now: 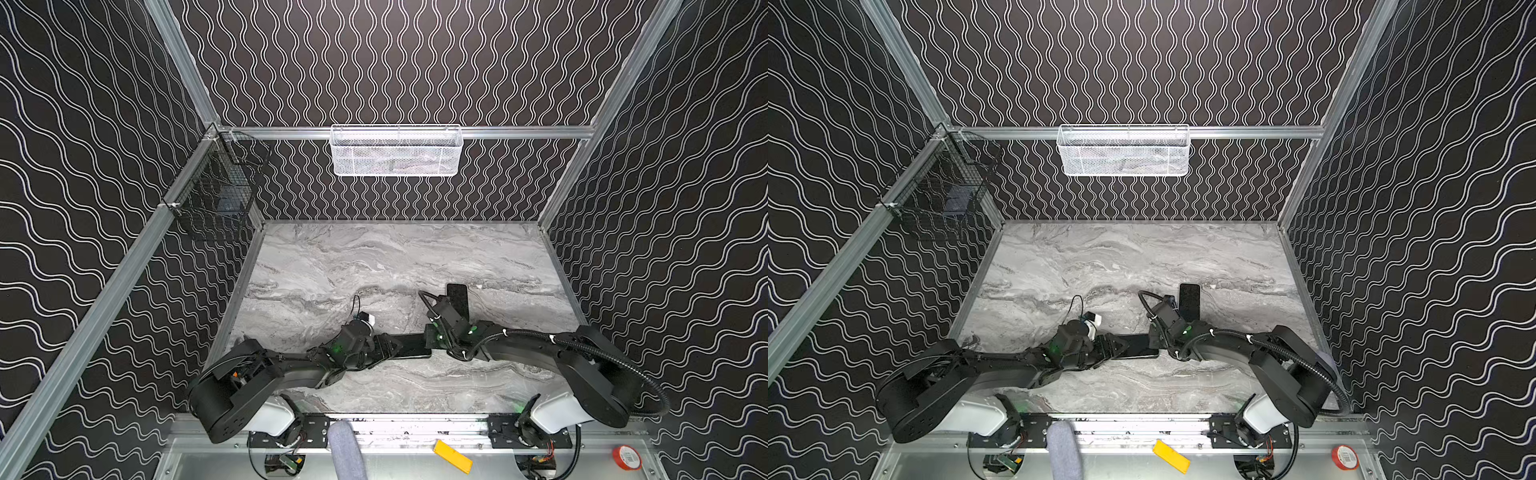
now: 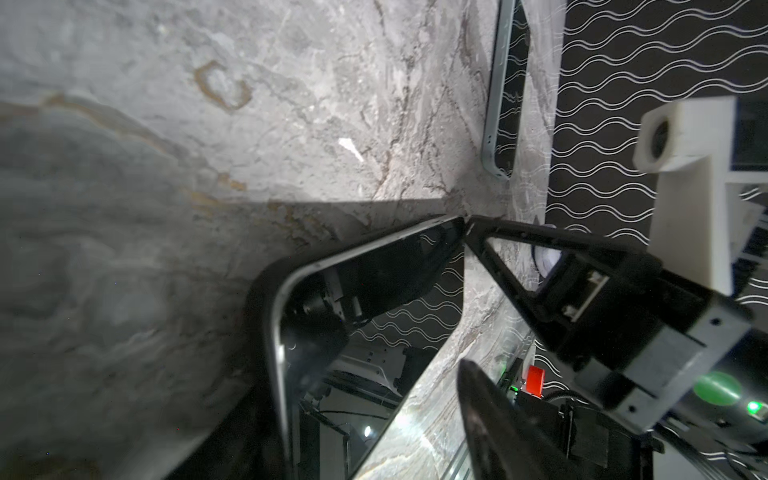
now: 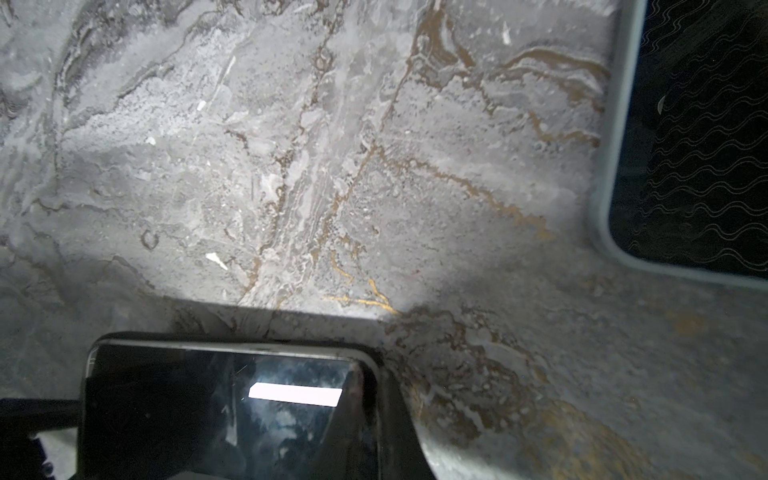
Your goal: Put the phone into the phone case
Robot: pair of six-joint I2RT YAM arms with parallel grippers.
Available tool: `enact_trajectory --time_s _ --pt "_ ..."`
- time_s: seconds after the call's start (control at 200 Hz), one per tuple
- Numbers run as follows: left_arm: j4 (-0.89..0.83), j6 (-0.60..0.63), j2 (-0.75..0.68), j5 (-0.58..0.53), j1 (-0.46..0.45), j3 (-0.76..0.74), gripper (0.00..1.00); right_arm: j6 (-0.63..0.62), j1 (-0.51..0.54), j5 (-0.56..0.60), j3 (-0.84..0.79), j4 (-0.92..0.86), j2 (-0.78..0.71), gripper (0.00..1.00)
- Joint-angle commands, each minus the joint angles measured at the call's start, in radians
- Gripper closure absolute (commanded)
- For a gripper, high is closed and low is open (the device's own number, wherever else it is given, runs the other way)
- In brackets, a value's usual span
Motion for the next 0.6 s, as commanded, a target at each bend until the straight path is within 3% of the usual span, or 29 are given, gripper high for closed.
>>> enact_trajectory --time_s 0.0,0.11,0.596 --pt "0.056 0.006 0.004 0.039 -0.002 0.01 0.46 0.003 0.012 -0.153 -0.026 -0.231 0.027 0.89" --pt "0.057 0.005 0.006 0.039 -0.003 0.011 0.58 0.005 0.013 -0.153 -0.026 -0.23 0.026 0.89" --pt "0.044 0.008 -0.006 0.039 -0.003 0.006 0.92 0.01 0.016 -0.151 -0.021 -0.227 0.026 0.84"
